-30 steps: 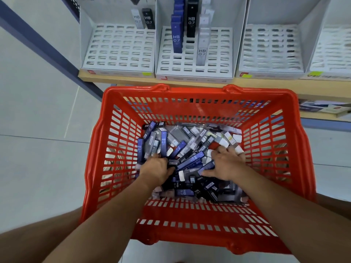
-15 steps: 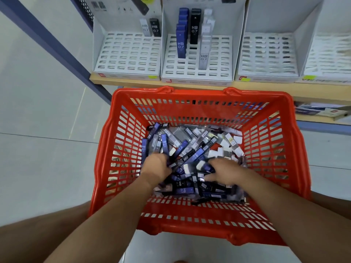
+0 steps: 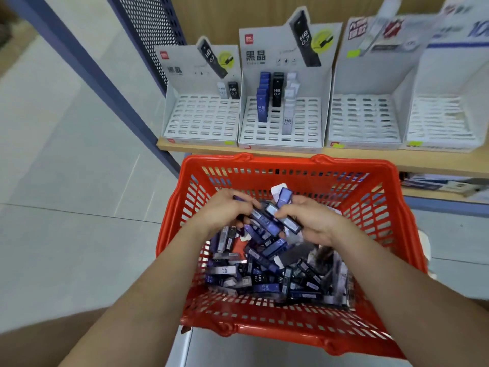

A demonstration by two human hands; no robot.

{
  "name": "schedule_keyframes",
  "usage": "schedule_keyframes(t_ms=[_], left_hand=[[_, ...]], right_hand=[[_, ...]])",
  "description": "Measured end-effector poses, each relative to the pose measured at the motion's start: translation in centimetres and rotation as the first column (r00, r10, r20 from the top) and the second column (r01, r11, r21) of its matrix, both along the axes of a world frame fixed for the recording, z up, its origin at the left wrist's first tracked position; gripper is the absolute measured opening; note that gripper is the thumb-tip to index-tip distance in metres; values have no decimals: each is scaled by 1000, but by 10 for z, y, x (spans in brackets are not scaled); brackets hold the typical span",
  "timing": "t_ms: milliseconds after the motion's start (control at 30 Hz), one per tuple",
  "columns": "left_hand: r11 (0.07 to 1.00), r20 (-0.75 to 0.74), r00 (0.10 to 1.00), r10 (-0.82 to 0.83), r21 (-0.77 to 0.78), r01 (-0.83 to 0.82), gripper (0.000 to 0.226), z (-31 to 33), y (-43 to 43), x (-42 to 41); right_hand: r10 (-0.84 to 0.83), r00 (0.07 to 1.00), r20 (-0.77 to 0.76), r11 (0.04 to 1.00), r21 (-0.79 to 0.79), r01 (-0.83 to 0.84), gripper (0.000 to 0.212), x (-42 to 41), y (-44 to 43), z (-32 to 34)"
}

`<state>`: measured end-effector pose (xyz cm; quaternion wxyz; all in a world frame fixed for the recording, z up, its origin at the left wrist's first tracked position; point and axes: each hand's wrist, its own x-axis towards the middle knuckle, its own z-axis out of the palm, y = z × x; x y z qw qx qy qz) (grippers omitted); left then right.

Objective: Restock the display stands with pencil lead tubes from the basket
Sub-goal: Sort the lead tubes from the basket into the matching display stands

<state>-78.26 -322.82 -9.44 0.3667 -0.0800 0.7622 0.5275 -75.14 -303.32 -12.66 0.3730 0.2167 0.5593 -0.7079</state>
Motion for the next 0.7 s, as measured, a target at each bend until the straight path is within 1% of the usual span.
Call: schedule_keyframes(t_ms=[67, 100, 133, 233, 300, 367, 433, 500, 567, 633, 700], left_hand=[[999, -34, 999, 14, 38, -13, 20, 6, 6, 1], [998, -52, 998, 22, 53, -19, 19, 7, 9, 2], [997, -70, 997, 33, 66, -28, 19, 9, 11, 4], [990, -100, 991, 84, 120, -72, 23, 13, 12, 6], [967, -61, 984, 166, 205, -151, 22, 16, 10, 6], [903, 30, 958, 285, 326, -279, 18, 23, 7, 5], [834, 105, 931, 350, 418, -361, 9, 31, 6, 4], [817, 101, 927, 362, 444, -367, 15, 41, 8, 2], [817, 57, 930, 364, 459, -348, 23, 49, 10, 0], [821, 8, 930, 368, 466, -329, 23, 55, 14, 0], [827, -30, 923, 385, 456, -330, 23, 59, 19, 0]], right_hand=[[-33, 999, 6, 994, -103, 34, 20, 3, -8, 7], [-44, 999, -2, 989, -142, 43, 18, 4, -10, 10], [-50, 999, -16, 985, -168, 47, 17, 6, -12, 12], [-54, 997, -62, 980, -193, 41, 23, 8, -14, 18], [-65, 994, -89, 981, -187, 48, 18, 6, -11, 24], [-86, 990, -113, 984, -166, 67, 11, 2, -7, 33], [-127, 981, -146, 984, -144, 106, 13, -1, -3, 39], [-140, 975, -170, 985, -123, 120, 16, -3, -2, 46], [-140, 974, -179, 984, -132, 117, 16, -4, -5, 52], [-147, 972, -185, 979, -167, 117, 18, -4, -12, 58], [-161, 962, -222, 979, -163, 126, 16, -4, -19, 64]])
